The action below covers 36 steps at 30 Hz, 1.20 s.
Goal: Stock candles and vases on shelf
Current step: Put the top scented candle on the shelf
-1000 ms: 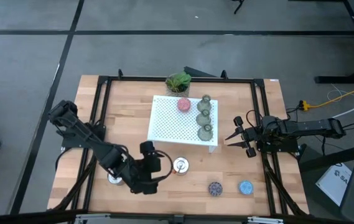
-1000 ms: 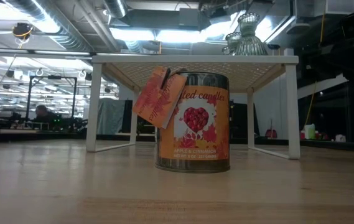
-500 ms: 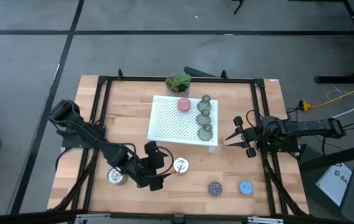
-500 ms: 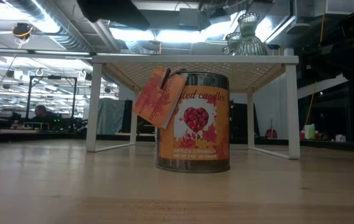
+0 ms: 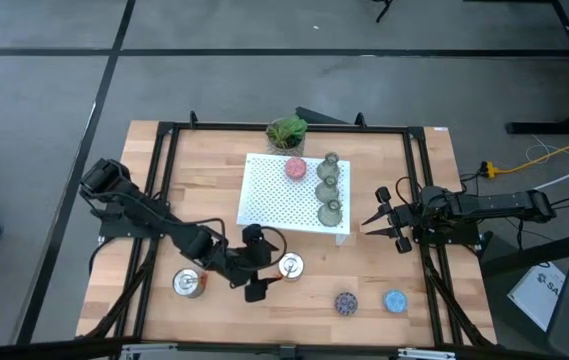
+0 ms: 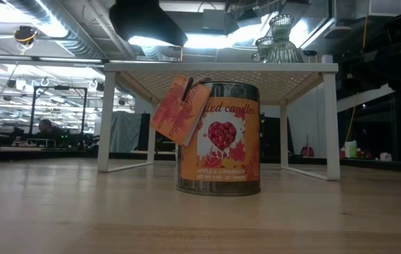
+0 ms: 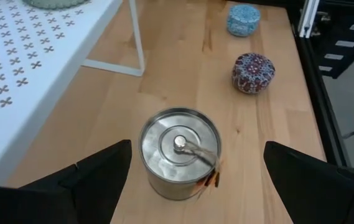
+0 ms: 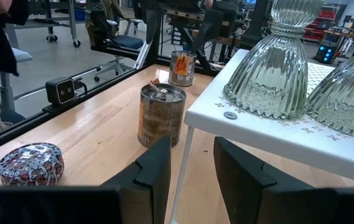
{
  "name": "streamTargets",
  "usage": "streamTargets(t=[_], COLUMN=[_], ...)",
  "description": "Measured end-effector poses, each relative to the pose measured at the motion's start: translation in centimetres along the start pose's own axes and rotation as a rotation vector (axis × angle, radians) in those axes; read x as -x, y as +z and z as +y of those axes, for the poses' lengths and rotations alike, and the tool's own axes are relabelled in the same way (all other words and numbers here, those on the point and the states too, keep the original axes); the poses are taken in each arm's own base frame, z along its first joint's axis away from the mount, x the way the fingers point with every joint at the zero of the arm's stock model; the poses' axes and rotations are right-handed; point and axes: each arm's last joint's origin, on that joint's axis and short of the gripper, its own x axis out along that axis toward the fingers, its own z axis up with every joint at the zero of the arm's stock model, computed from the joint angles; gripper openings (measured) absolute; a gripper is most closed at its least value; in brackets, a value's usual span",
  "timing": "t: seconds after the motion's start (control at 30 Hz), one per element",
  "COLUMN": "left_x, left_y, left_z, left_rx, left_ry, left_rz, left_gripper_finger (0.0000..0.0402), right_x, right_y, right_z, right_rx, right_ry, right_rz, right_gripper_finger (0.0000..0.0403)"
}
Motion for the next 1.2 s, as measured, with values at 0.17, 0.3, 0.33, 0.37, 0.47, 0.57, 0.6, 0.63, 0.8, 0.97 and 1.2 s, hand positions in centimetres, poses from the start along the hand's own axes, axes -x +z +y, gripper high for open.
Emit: streamTargets(t=[0.17, 0.3, 0.33, 0.37, 0.47, 0.57, 0.6, 0.63, 0.8, 0.97, 1.2], left_x=[-0.3, -0.3, -0.2, -0.2, -0.3, -0.5, -0.6, -0.6, -0.9, -0.9, -0.7], left_y=[0.4, 0.5, 0.4, 0.4, 0.5, 0.7, 0.8, 0.8, 1.1, 1.4, 1.7], left_z=[0.4, 0.3, 0.3, 0.3, 0.3, 0.8, 0.9, 1.1, 1.6, 1.5, 1.0], left_rx=[0.022, 0.028, 0.023, 0.009, -0.042, -0.058, -0.055, -0.052, -0.024, 0.034, 0.051], left_ry=[-0.002, -0.018, -0.018, -0.019, -0.016, -0.004, 0.000, 0.005, 0.019, 0.003, -0.025], left_rz=[-0.010, -0.015, -0.015, -0.015, -0.016, -0.017, -0.018, -0.018, -0.020, -0.054, -0.089], left_gripper_finger=[0.0363, 0.0363, 0.0363, 0.0363, 0.0363, 0.0363, 0.0363, 0.0363, 0.0363, 0.0363, 0.0363], right_x=[0.0, 0.0, 0.0, 0.0, 0.0, 0.0, 0.0, 0.0, 0.0, 0.0, 0.0], right_y=[0.0, 0.0, 0.0, 0.0, 0.0, 0.0, 0.0, 0.0, 0.0, 0.0, 0.0], right_z=[0.0, 0.0, 0.0, 0.0, 0.0, 0.0, 0.0, 0.0, 0.0, 0.0, 0.0], right_rx=[0.000, 0.000, 0.000, 0.000, 0.000, 0.000, 0.000, 0.000, 0.000, 0.000, 0.000], right_ry=[0.000, 0.000, 0.000, 0.000, 0.000, 0.000, 0.000, 0.000, 0.000, 0.000, 0.000], right_rz=[0.000, 0.000, -0.001, 0.000, 0.000, 0.000, 0.000, 0.000, 0.000, 0.000, 0.000], right_gripper_finger=[0.0124, 0.0124, 0.0124, 0.0124, 0.0124, 0.0124, 0.0124, 0.0124, 0.0124, 0.0124, 0.0124])
